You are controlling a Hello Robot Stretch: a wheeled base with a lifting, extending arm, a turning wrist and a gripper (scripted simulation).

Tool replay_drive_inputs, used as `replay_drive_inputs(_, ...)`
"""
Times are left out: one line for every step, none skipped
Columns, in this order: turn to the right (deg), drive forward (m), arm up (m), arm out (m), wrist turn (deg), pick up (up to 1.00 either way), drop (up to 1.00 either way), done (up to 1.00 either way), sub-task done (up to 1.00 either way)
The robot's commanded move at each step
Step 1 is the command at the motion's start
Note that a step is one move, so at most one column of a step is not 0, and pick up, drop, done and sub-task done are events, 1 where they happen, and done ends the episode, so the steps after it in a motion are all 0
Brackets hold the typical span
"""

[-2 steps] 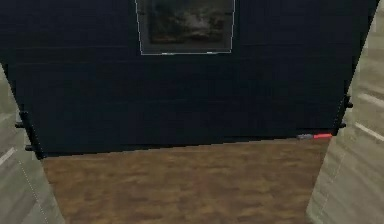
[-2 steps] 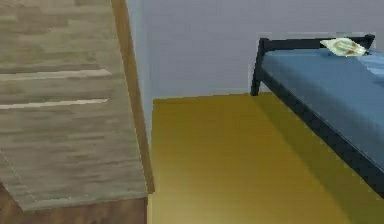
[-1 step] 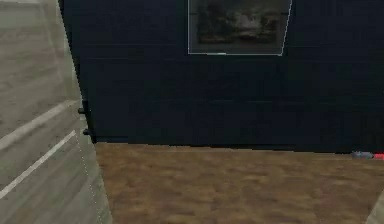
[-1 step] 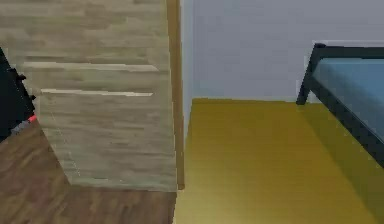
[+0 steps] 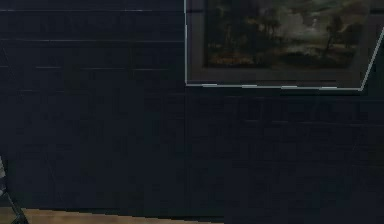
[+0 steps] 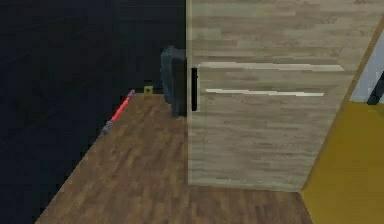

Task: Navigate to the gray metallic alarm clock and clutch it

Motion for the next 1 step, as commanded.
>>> replay_drive_inputs(-3.0, 0.0, 0.0, 0.0, 0.0, 0.0, 0.0, 0.0, 0.0)
